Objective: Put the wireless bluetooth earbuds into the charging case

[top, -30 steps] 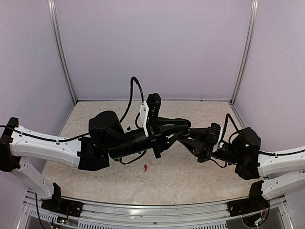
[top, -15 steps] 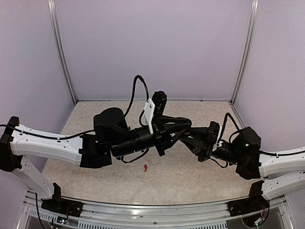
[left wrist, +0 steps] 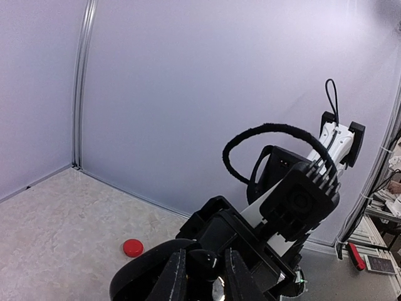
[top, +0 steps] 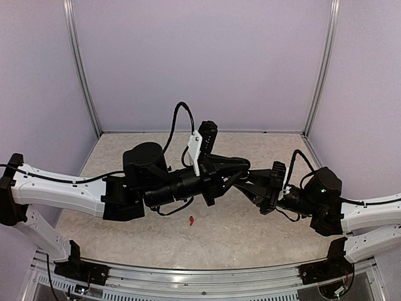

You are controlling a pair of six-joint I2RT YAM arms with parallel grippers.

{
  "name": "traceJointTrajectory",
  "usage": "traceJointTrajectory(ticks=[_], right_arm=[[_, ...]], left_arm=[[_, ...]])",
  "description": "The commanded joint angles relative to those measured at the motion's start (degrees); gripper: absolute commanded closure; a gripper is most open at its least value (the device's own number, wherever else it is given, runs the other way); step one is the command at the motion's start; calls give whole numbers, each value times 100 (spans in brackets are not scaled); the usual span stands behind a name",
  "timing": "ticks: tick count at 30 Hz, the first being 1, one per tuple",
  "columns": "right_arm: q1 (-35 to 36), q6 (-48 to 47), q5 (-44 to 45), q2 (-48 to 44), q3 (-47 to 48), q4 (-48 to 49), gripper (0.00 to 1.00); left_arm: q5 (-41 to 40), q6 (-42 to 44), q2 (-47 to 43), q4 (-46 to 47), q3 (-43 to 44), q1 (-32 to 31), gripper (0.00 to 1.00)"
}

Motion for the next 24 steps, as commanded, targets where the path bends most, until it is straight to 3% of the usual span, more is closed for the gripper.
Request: traceJointTrajectory(ticks=[1,24], right_arm=[[116,-50,-404,-354,109,1084,100],[116,-33,-390,-305,77,1166,100]], left_arm=[[-531,-71,135,-1124,-297,186,80],[-605,-155,101,-1333,-352,265,76]])
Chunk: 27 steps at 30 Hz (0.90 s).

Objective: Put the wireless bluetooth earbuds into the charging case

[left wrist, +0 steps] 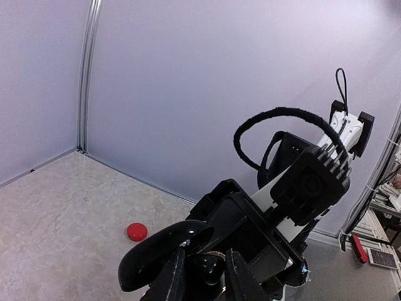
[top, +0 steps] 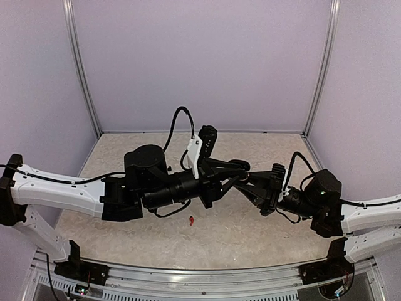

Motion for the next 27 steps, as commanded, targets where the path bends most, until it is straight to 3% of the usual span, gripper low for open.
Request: traceJointTrajectory(ticks=[1,20,27], right_arm=[[119,-24,-548,-218,230,1156,100],[112,33,-278,-56,135,1169,100],[108,84,-276,-150,91,1014,100]], left_arm=[[-530,8,180,-1087,-189,238,75],[-327,876,-382,-1436,-189,122,46],[-279,1464,-1075,-1223,-818,130,44]])
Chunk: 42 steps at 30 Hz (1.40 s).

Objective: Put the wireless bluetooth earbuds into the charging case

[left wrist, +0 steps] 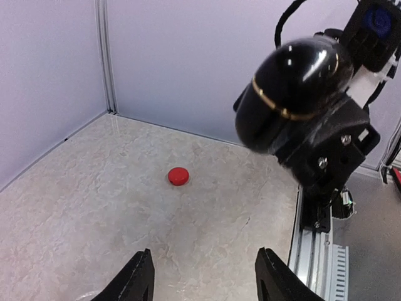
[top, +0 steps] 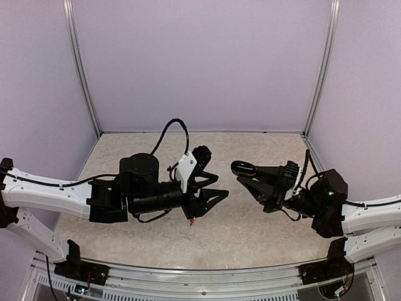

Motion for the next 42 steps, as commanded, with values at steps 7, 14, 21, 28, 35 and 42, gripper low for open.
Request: traceJointTrajectory(ticks=[7,14,21,28,35,42], right_arm=[[54,250,-170,-320,33,-142,100],[51,569,-668,-451,159,-1072,100],[57,636,-967,-503,195,-1560,100],[51,618,-1214,-350,247,-1582,100],[53,627,-1364,-325,262,-1588,100],[53,598,-1422,-343,222,-1623,100]], left_arm=[[-173,788,-970,-313,-409,242,43],[419,1536,-1077,-352,-312,95,40],[872,1805,-830,-451,136,-128,39],[1234,1829,-430,-528,479,-193,38],[1021,1824,-158,-607,691,-204,38],[843,1599,-150,-485,761,-104,42]])
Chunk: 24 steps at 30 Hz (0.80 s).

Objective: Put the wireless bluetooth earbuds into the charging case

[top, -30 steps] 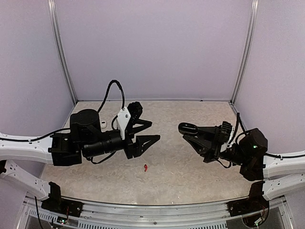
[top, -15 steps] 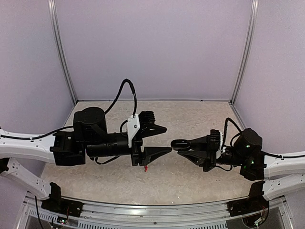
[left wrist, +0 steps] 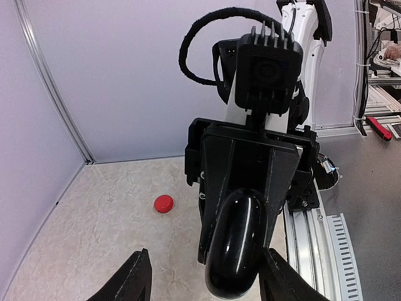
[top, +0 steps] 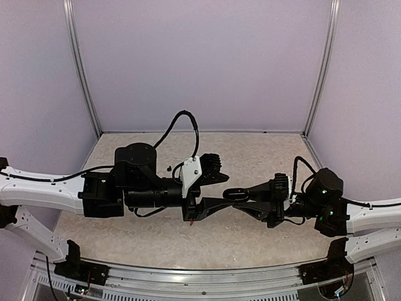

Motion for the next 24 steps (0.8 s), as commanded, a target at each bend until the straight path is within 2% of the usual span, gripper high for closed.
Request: traceJointTrajectory(ticks=[1,11,24], right_arm=[[46,25,-114,-1,132,-33,100],[48,-27,-163,61,115,-60,100],[51,-29,-92,87,101,-69,100]], left_arm=[[-41,-189,-16,197,270,89,42],[469,-689,-193,483,144,495,44],[784,-899,-224,628,83,626,44]])
